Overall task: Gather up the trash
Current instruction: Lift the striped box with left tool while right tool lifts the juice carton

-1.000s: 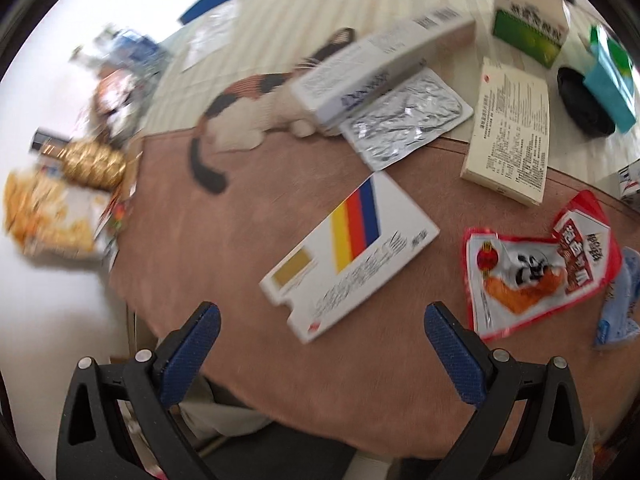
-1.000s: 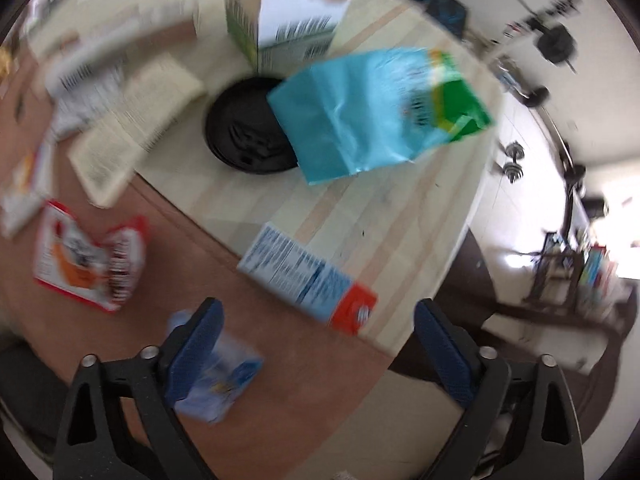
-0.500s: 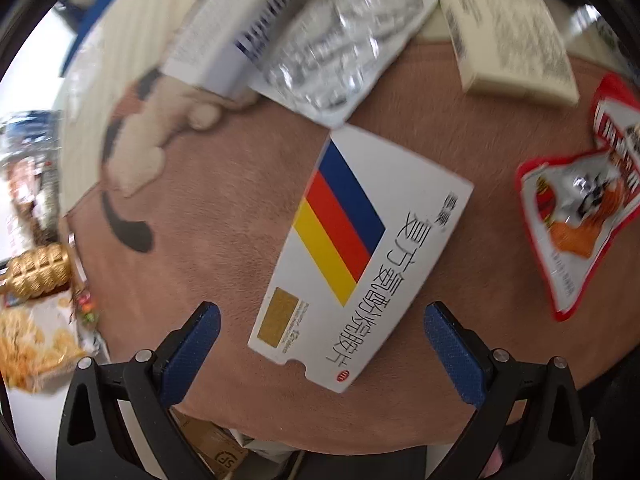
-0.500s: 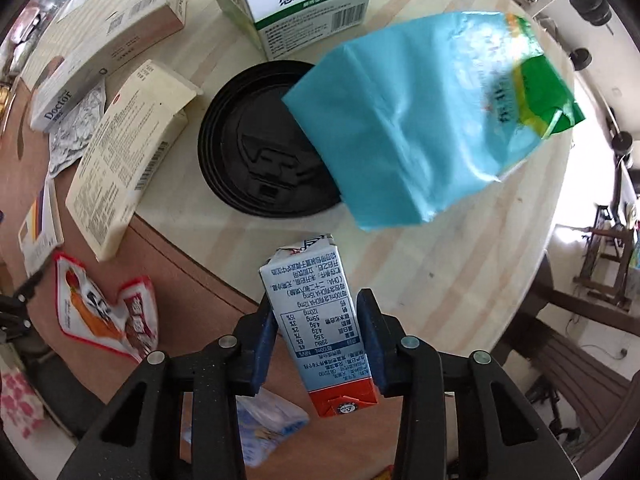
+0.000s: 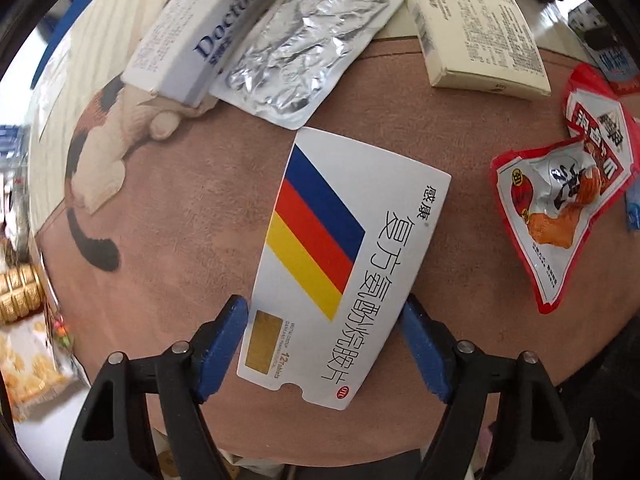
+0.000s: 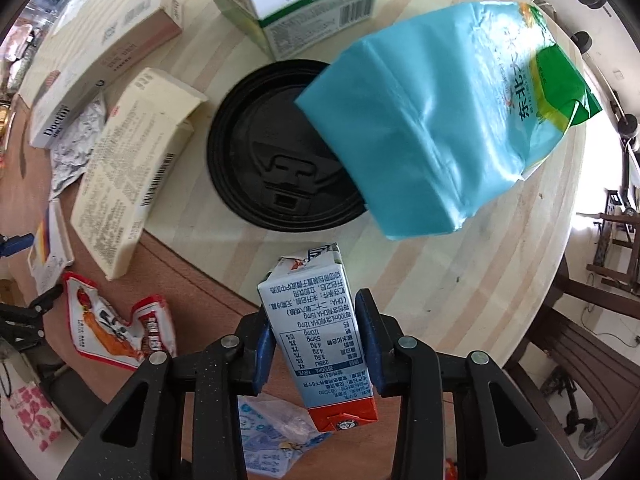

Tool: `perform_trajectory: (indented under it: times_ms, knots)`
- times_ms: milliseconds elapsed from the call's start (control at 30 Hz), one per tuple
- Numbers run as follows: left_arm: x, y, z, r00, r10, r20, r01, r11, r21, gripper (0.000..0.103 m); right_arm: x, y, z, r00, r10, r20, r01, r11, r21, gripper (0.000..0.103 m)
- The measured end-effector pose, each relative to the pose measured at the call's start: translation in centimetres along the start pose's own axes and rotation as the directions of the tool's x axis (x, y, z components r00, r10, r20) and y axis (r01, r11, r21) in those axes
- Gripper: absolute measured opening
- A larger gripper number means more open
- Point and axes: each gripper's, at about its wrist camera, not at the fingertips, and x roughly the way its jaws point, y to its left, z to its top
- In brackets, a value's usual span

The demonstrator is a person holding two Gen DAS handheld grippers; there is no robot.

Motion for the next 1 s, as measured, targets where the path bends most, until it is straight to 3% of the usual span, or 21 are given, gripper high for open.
perform_trajectory:
  times_ms: [200, 233, 333, 400, 500, 600, 700, 767, 800, 833, 900, 1000]
  knots:
    - [-1.1, -0.1, -2.4, 0.997, -0.058, 0.052, 0.066, 0.984, -0.164, 0.075, -1.6, -1.1, -1.0, 0.999, 0.022, 0.048, -0.023, 0.999, 0.027, 0.038]
    - [-1.5, -0.2, -2.9, 0.996, -0.066, 0.063, 0.078, 0.975, -0.206, 0.075, -1.8, -0.3, -1.2, 0.998, 0.024, 0.055, -0.026, 0.999, 0.033, 0.038]
    - [-2.1, -0.1, -4.5, 0.993, -0.100, 0.065, 0.115, 0.940, -0.322, 0.058, -2.7, -0.1, -1.8, 0.997, 0.035, 0.076, -0.038, 0.998, 0.044, 0.038]
    - [-1.8, -0.3, -5.4, 0.991, -0.122, 0.061, 0.136, 0.905, -0.403, 0.058, -3.0, 0.4, -1.9, 0.997, 0.034, 0.072, -0.038, 0.998, 0.043, 0.038]
    - [-0.1, -1.3, -5.7, 0.997, -0.074, 0.019, 0.075, 0.914, -0.400, 0.061, -2.4, 0.6, -1.7, 0.998, 0.029, 0.053, -0.032, 0.998, 0.049, 0.038]
    - [-0.1, -2.7, -4.5, 1.000, -0.006, 0.008, 0.008, 0.934, -0.357, 0.076, -2.1, 0.3, -0.7, 0.999, 0.025, 0.038, -0.027, 0.998, 0.058, 0.038]
    - [-0.1, -2.7, -4.2, 1.000, -0.022, 0.003, 0.022, 0.937, -0.348, 0.080, -1.5, 0.0, -0.5, 0.999, 0.030, 0.034, -0.033, 0.997, 0.076, 0.039]
    - [0.3, -1.6, -4.1, 1.000, -0.017, 0.003, 0.017, 0.942, -0.336, 0.095, -0.7, 0.0, -0.1, 0.999, 0.027, 0.032, -0.030, 0.996, 0.085, 0.039]
    - [1.0, -0.7, -4.0, 1.000, -0.027, 0.001, 0.026, 0.940, -0.339, 0.097, -0.6, -0.1, 0.0, 0.999, 0.028, 0.032, -0.030, 0.996, 0.089, 0.039]
    - [0.9, 1.4, -4.2, 0.999, -0.044, 0.001, 0.041, 0.938, -0.343, 0.098, -0.5, -0.2, 0.2, 0.999, 0.029, 0.026, -0.031, 0.995, 0.091, 0.039]
    - [1.2, 2.3, -4.4, 0.995, -0.095, 0.010, 0.092, 0.926, -0.366, 0.097, 0.0, -0.4, 0.5, 0.999, 0.037, 0.023, -0.039, 0.995, 0.096, 0.039]
    - [1.5, 3.7, -5.5, 0.986, -0.159, 0.052, 0.166, 0.906, -0.390, 0.078, 0.9, 0.0, 0.8, 0.998, 0.058, 0.016, -0.059, 0.994, 0.096, 0.039]
